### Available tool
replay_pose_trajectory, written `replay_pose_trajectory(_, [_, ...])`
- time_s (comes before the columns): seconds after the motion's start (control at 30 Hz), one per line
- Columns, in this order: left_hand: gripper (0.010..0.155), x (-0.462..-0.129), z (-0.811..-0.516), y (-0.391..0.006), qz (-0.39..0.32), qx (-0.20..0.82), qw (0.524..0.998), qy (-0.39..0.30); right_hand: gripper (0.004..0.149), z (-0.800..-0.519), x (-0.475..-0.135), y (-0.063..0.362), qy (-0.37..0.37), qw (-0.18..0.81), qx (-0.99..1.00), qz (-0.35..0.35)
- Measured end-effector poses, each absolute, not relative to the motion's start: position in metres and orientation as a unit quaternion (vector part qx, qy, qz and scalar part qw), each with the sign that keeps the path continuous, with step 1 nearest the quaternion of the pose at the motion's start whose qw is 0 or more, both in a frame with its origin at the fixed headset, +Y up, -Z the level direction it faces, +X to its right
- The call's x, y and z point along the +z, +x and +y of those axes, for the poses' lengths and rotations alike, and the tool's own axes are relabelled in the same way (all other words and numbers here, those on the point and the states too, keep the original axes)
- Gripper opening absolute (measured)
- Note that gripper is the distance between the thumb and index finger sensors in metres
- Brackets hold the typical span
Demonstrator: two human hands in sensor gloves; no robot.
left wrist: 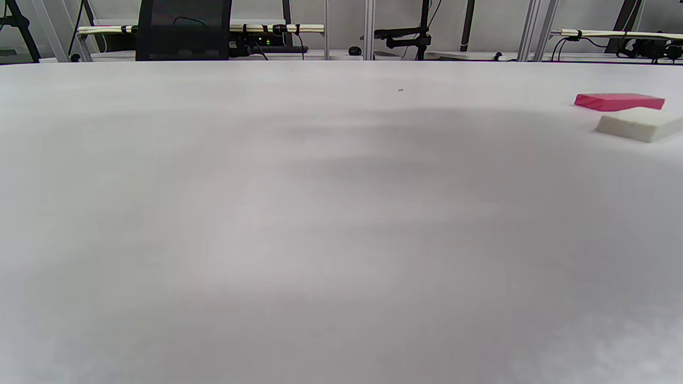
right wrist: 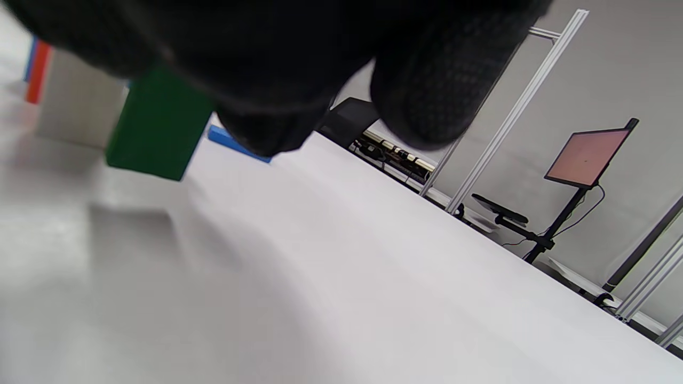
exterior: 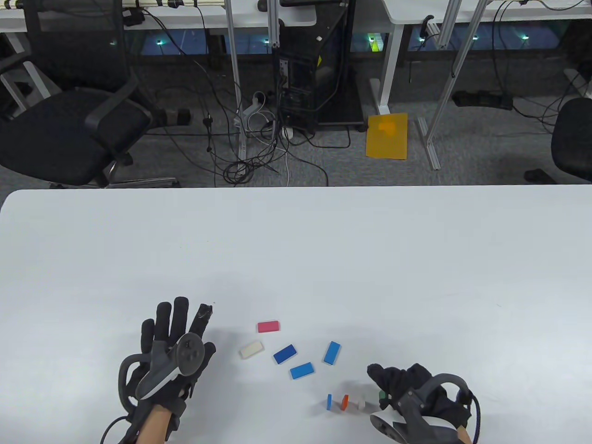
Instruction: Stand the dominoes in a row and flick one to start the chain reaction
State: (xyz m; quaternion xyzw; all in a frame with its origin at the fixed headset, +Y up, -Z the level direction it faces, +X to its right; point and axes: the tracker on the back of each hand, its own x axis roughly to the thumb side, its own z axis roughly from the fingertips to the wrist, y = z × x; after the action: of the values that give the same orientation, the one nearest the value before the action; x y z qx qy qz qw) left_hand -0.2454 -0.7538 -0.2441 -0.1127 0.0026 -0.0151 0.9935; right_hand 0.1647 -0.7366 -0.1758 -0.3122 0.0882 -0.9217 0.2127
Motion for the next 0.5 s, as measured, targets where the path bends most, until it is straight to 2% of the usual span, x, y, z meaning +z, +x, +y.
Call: replay_pose_trajectory(0.5, [0.072,-0.2440,-0.7526,-0.2455,0.002,-0.015,0.993,-0.114,0.077,-0.7423,-0.1701,0.1582,-0.326,0.223,-0.914,0.089])
